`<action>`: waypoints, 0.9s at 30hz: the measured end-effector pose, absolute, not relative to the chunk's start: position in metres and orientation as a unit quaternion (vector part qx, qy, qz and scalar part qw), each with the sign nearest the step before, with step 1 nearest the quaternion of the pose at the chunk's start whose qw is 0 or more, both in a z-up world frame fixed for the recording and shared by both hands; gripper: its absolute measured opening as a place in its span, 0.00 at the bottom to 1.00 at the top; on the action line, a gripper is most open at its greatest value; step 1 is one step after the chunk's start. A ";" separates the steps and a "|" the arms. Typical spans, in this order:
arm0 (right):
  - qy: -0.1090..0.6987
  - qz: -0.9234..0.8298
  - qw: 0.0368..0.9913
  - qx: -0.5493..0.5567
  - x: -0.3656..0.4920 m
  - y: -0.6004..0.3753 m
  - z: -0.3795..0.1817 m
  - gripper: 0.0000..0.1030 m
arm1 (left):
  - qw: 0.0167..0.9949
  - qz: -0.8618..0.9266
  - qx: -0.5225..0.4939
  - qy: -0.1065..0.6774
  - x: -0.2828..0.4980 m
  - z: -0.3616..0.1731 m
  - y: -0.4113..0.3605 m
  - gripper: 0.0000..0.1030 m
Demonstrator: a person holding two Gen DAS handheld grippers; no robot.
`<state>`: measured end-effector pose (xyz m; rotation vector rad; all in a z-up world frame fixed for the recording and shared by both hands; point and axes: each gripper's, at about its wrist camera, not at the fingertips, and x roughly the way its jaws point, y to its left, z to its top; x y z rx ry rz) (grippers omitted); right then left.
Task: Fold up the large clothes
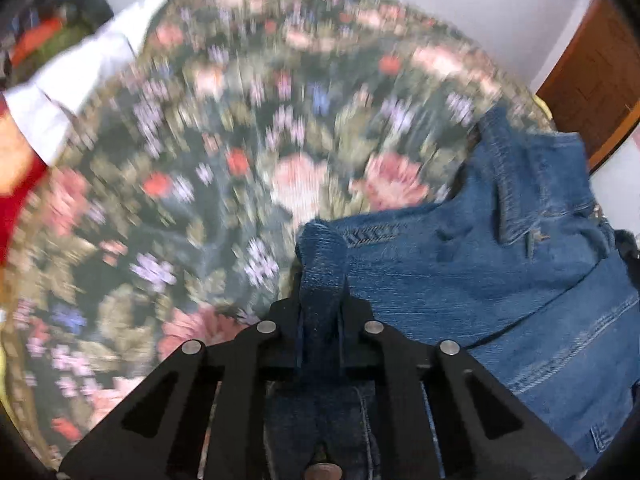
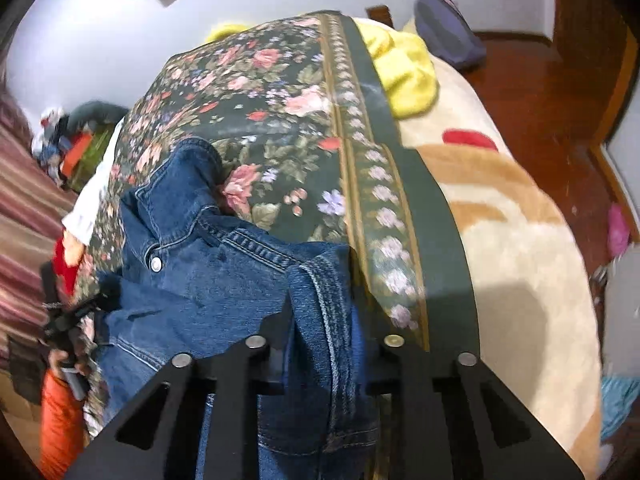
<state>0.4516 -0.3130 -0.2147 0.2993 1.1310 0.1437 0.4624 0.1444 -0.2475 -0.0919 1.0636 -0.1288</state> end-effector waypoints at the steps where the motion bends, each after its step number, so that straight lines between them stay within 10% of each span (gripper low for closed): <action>1: 0.526 0.071 0.837 0.133 0.452 -0.310 -0.210 0.13 | 0.869 -0.059 -0.042 0.490 0.456 -0.234 0.147 0.10; 11: 0.488 0.116 0.865 0.022 0.501 -0.240 -0.173 0.12 | 0.904 -0.004 -0.051 0.425 0.430 -0.171 0.197 0.09; 27: 0.487 0.103 0.864 -0.076 0.571 -0.177 -0.223 0.18 | 0.858 0.080 -0.037 0.506 0.474 -0.273 0.245 0.22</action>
